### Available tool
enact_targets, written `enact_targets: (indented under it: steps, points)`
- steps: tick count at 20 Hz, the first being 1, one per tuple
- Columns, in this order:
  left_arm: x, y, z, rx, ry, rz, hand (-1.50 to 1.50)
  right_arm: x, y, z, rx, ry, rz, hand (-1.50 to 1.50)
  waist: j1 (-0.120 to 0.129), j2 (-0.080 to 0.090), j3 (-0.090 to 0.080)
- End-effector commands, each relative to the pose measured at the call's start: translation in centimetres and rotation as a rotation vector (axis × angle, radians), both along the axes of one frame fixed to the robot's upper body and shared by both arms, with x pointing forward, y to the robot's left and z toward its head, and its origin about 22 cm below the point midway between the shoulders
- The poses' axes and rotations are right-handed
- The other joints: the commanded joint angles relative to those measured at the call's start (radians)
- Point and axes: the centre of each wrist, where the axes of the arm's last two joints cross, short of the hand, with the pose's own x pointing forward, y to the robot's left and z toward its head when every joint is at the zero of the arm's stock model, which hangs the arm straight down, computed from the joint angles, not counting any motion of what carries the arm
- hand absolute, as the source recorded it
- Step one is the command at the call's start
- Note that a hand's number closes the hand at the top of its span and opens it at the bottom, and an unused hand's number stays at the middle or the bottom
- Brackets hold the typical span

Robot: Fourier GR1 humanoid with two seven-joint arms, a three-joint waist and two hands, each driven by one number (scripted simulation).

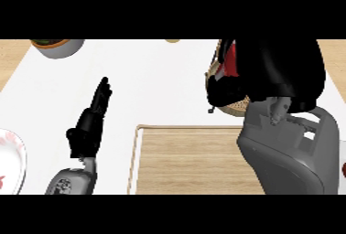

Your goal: Pick the can from the tray and place it in the tiered basket

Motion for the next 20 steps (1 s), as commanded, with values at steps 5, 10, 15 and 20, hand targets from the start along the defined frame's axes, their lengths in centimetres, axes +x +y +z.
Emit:
enact_targets:
  steps: [5,10,15,20]
  points:
    - [-0.2,-0.9,-0.5,0.014,-0.006,0.003,0.00,4.3,-1.0,2.3,-0.001,0.004,-0.205,1.50,0.001,0.005,0.001]
    - [-0.1,1.7,0.9,0.016,-0.011,0.003,0.00,6.9,-2.5,-0.4,-0.059,0.024,-0.219,1.50,0.003,0.006,0.001]
    - [-0.6,0.9,-0.2,-0.004,-0.009,0.009,0.00,8.2,-4.2,-2.1,-0.118,0.034,-0.242,1.50,0.000,0.004,0.001]
    - [0.2,-0.6,-0.6,0.005,-0.014,0.009,0.00,10.1,-8.1,-3.4,0.082,0.075,-0.317,1.50,-0.006,0.006,0.002]
